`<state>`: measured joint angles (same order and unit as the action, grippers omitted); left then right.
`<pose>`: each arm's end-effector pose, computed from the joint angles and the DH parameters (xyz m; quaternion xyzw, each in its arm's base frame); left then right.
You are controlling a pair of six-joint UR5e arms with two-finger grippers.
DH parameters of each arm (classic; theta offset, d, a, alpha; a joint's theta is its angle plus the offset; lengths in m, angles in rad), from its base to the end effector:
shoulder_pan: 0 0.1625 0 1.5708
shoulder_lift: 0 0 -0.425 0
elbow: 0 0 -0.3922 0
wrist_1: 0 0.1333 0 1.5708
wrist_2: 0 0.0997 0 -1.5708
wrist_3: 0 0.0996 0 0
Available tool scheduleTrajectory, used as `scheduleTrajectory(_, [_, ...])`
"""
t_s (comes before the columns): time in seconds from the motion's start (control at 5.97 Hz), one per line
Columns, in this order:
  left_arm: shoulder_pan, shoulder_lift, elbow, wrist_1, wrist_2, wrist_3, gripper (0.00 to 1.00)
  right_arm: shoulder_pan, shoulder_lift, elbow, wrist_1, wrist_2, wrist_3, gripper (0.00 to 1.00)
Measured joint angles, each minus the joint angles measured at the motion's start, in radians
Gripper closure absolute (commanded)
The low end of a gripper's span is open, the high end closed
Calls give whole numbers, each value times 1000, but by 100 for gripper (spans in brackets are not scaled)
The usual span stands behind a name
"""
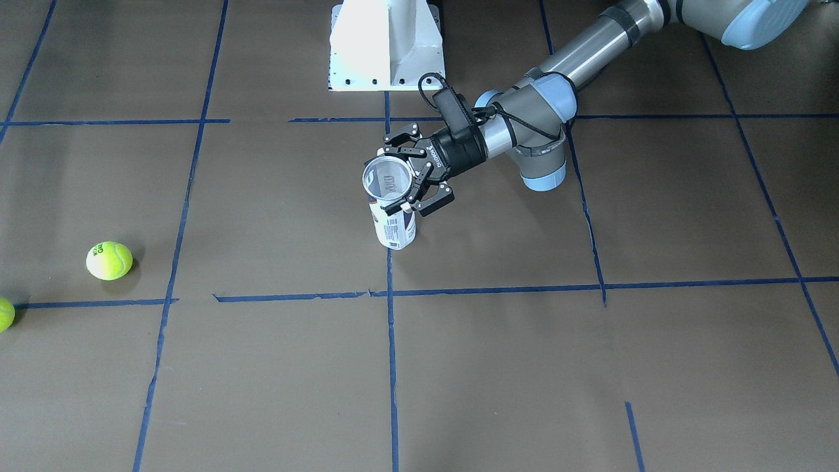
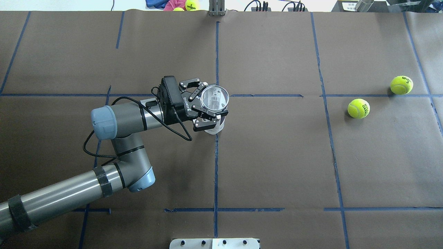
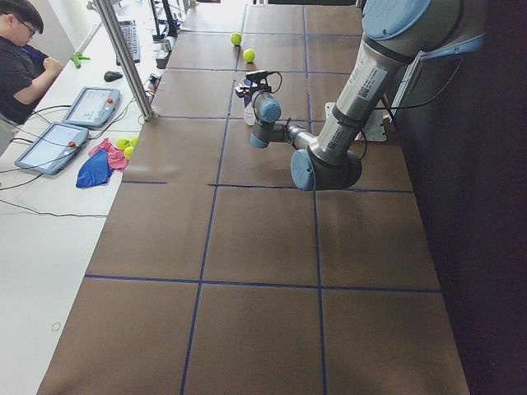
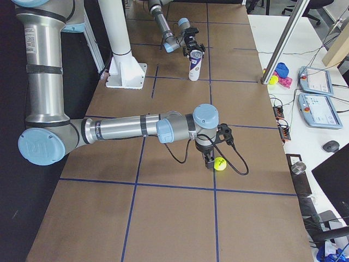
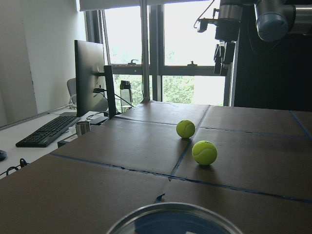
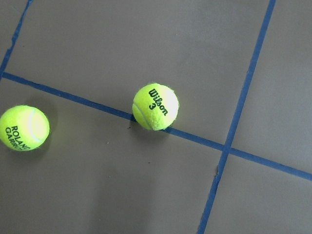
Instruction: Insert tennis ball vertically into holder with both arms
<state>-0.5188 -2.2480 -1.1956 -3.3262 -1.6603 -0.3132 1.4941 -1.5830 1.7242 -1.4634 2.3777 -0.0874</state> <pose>0.5304 -0.4461 0.2425 0.6495 0.5577 0.2218 0.4668 0.0231 -0.4999 0.5745 0.1161 -0.3889 -0.1233 0.9056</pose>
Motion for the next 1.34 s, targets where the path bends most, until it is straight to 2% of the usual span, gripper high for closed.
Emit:
scheduleTrajectory(0.34, [-1, 8, 0, 2, 4, -1, 1, -11, 21, -2, 2, 1, 39, 0])
scheduleTrajectory(0.84, [2, 25, -1, 4, 4, -23, 1, -125, 82, 1, 18, -9, 205, 0])
scheduleTrajectory(1.34, [3, 25, -3, 5, 4, -31, 1, -329, 121, -7, 136, -124, 442, 0])
